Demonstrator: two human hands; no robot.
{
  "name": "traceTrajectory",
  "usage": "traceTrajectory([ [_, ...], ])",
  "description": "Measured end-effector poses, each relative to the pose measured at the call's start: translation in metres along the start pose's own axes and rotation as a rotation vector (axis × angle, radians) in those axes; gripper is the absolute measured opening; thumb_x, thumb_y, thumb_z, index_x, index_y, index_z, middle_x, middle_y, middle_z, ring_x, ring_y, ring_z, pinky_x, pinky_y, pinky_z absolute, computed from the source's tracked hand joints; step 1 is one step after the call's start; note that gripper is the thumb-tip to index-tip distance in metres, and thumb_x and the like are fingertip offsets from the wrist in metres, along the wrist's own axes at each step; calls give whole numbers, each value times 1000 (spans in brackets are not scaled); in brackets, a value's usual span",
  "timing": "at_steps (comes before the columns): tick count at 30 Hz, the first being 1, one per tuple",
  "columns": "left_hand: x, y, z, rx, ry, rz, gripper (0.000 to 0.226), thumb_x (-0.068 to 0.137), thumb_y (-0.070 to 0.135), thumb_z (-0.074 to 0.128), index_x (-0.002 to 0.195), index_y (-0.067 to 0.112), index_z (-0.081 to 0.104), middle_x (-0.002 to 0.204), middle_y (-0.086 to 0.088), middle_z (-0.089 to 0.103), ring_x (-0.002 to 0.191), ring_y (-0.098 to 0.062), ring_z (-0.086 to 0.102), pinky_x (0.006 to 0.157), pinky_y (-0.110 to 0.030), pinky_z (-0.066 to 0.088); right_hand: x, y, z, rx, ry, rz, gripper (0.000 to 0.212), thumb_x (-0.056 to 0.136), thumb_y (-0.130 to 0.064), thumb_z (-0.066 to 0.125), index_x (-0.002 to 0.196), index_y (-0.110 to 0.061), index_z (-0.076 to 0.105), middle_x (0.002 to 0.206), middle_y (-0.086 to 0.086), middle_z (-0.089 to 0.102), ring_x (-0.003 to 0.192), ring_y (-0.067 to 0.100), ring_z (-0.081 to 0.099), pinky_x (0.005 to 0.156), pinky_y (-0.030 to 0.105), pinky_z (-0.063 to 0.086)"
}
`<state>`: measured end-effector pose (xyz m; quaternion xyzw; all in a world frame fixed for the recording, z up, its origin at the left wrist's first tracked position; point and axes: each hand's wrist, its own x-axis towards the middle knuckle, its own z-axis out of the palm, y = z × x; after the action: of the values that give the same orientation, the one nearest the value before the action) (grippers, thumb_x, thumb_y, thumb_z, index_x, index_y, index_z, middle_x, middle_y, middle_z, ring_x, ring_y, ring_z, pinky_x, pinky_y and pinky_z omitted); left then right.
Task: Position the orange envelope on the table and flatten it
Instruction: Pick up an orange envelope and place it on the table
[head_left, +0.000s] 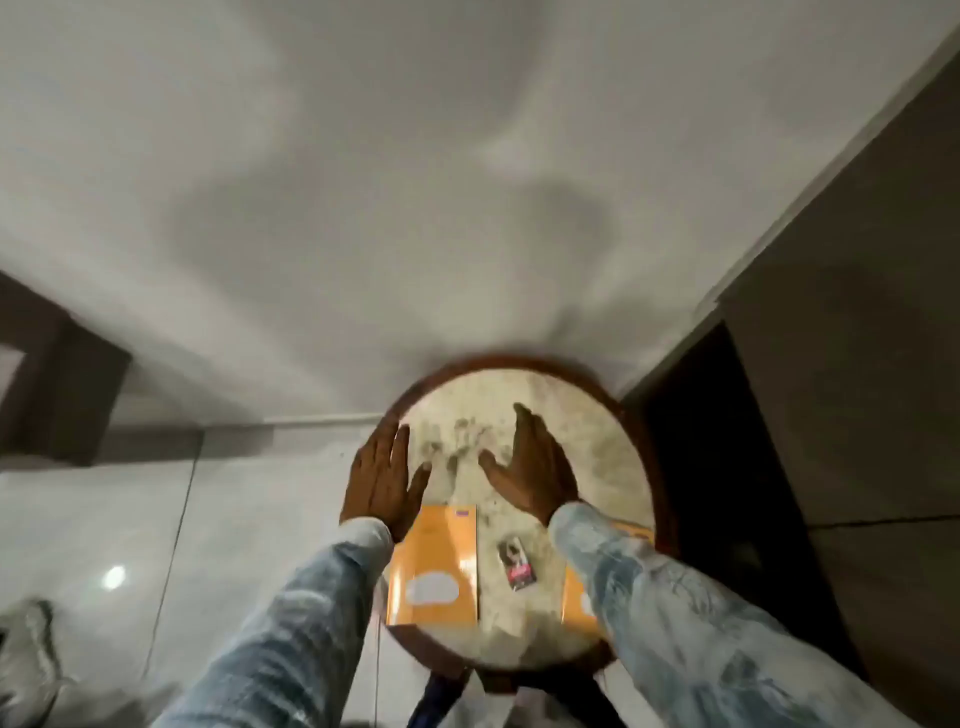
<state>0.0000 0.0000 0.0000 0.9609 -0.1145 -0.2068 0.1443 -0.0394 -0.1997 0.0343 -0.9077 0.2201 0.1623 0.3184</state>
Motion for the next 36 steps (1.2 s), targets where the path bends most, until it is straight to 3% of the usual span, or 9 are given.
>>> traceTrajectory([
  [6, -21, -52, 136, -318, -390, -480, 53, 105, 42, 41, 143, 5, 47, 150, -19, 49, 140, -39, 44, 119, -46, 36, -17, 54, 144, 131, -345, 328, 68, 93, -31, 67, 149, -6, 40, 148, 18, 55, 142, 38, 50, 112, 45, 46],
  [10, -23, -58, 171, -357, -248, -598, 59, 99, 43, 56, 144, 7, 41, 147, -21, 44, 135, -47, 45, 114, -53, 45, -17, 64, 196, 153, -433, 391, 65, 91, -24, 68, 148, -6, 41, 153, 18, 46, 143, 36, 46, 117, 46, 44],
  [14, -15, -66, 174, -397, -183, -706, 59, 90, 37, 69, 140, 13, 47, 139, -16, 54, 129, -43, 55, 110, -56, 48, -14, 66, 218, 134, -236, 450, 62, 87, -27, 73, 141, -6, 50, 151, 15, 50, 142, 35, 49, 115, 46, 47],
  [18, 2, -73, 158, -870, -154, -693, 13, 101, 23, 56, 111, 16, 60, 120, -15, 68, 110, -38, 67, 98, -56, 57, 5, 58, 215, 221, -123, 512, 57, 80, -41, 80, 126, -12, 60, 130, 10, 64, 123, 32, 63, 100, 44, 57],
  [22, 52, -69, 131, -1071, -142, -576, 14, 102, 15, 56, 114, 10, 60, 115, -16, 68, 107, -37, 65, 96, -49, 56, 60, 54, 192, 378, -37, 489, 51, 77, -39, 85, 120, -14, 71, 123, 14, 66, 115, 35, 67, 99, 44, 57],
  [25, 112, -56, 119, -1056, -74, -527, 16, 97, 14, 63, 106, 1, 66, 92, -14, 67, 88, -29, 61, 81, -45, 51, 116, 59, 166, 449, 27, 481, 23, 80, -34, 85, 81, -16, 72, 96, 14, 71, 93, 34, 69, 76, 38, 56],
  [27, 149, -43, 116, -973, -5, -515, 15, 92, 17, 69, 88, 3, 68, 80, -15, 67, 78, -28, 60, 76, -45, 52, 148, 61, 152, 448, 107, 446, 35, 80, -30, 87, 61, -21, 59, 74, 4, 67, 79, 28, 64, 59, 30, 45],
  [31, 198, -20, 127, -763, 129, -471, 31, 86, 21, 74, 63, 6, 59, 64, -16, 64, 65, -36, 59, 70, -37, 48, 200, 69, 142, 399, 134, 367, 35, 83, -31, 84, 98, -1, 75, 111, 20, 75, 100, 37, 71, 83, 45, 60],
  [36, 187, 2, 146, -477, 190, -473, 32, 92, 27, 68, 110, 2, 70, 120, -21, 64, 109, -40, 62, 87, -32, 49, 192, 93, 129, 383, 151, 362, 38, 84, -27, 81, 114, -5, 71, 115, 18, 72, 111, 37, 67, 92, 46, 58],
])
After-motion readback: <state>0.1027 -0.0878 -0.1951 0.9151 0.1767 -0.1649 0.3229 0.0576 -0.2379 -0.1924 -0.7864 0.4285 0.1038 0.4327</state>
